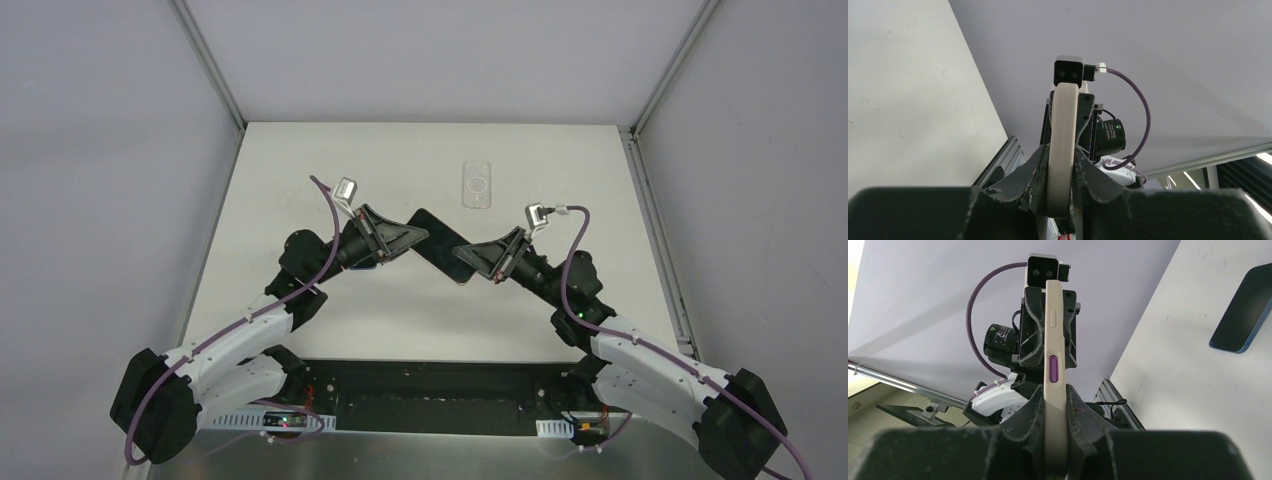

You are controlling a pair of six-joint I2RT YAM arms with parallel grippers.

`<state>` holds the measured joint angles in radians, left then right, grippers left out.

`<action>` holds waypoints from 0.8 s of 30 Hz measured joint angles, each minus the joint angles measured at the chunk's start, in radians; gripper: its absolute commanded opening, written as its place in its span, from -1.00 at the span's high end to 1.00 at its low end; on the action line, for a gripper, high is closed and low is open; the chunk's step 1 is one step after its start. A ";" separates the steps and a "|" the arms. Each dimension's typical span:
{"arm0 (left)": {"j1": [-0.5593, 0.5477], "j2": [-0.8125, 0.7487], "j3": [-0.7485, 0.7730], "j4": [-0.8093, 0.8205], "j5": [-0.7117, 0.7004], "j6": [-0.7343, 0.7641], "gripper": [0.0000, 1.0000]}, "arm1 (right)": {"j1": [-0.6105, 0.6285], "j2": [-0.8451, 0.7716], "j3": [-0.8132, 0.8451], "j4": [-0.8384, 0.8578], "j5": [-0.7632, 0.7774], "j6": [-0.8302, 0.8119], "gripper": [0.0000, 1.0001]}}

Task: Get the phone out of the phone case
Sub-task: Adjust the phone.

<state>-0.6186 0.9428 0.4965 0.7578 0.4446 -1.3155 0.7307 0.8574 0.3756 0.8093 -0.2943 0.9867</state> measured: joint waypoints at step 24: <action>-0.011 -0.002 0.000 0.004 -0.008 0.010 1.00 | 0.000 0.010 0.000 0.018 0.002 0.018 0.74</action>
<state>-0.6296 0.9405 0.4969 0.7620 0.4362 -1.3060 0.7307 0.8677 0.3756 0.8272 -0.2928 1.0050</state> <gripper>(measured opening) 0.154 0.157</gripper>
